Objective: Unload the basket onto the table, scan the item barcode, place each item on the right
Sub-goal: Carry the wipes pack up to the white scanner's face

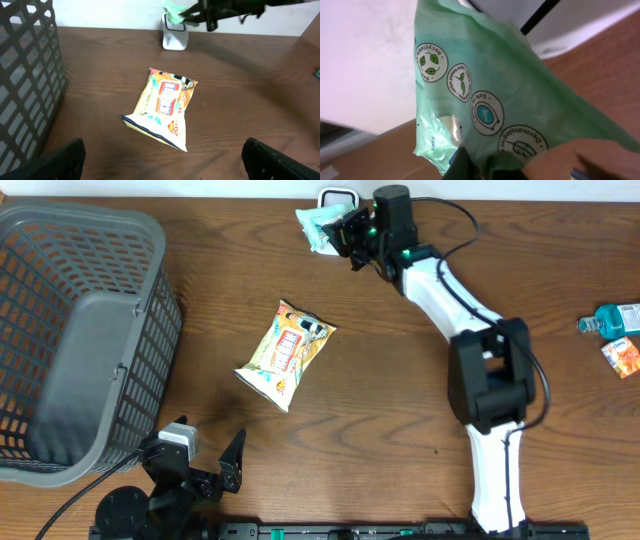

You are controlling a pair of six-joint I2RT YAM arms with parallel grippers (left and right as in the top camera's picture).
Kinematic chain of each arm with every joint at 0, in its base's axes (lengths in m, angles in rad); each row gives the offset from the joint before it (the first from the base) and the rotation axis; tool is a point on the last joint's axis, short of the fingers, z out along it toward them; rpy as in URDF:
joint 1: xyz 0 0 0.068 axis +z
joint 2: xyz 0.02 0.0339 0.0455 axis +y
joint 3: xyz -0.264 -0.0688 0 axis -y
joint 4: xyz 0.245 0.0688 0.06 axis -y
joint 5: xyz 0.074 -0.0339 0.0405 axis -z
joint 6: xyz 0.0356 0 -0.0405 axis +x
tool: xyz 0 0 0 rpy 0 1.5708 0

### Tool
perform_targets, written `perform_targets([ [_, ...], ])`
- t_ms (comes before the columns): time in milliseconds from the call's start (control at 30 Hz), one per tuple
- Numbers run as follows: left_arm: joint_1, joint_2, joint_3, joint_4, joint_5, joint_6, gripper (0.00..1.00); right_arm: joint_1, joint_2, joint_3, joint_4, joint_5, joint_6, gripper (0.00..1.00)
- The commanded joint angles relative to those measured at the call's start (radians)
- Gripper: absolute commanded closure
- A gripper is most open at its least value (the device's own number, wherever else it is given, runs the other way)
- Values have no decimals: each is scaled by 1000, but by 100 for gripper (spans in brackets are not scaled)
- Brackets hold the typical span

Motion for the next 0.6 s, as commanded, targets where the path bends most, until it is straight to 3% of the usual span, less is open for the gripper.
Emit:
perform_targets([
  [0,3,-6,5,0,13,-1,2,12,64,102,-16,5,-23,99],
  [200,3,-6,5,0,13,-2,2,22,124,141,-16,8,-28,99],
  [567,3,-6,5,0,13,-2,2,23,128,142,-24,85,-166,99],
])
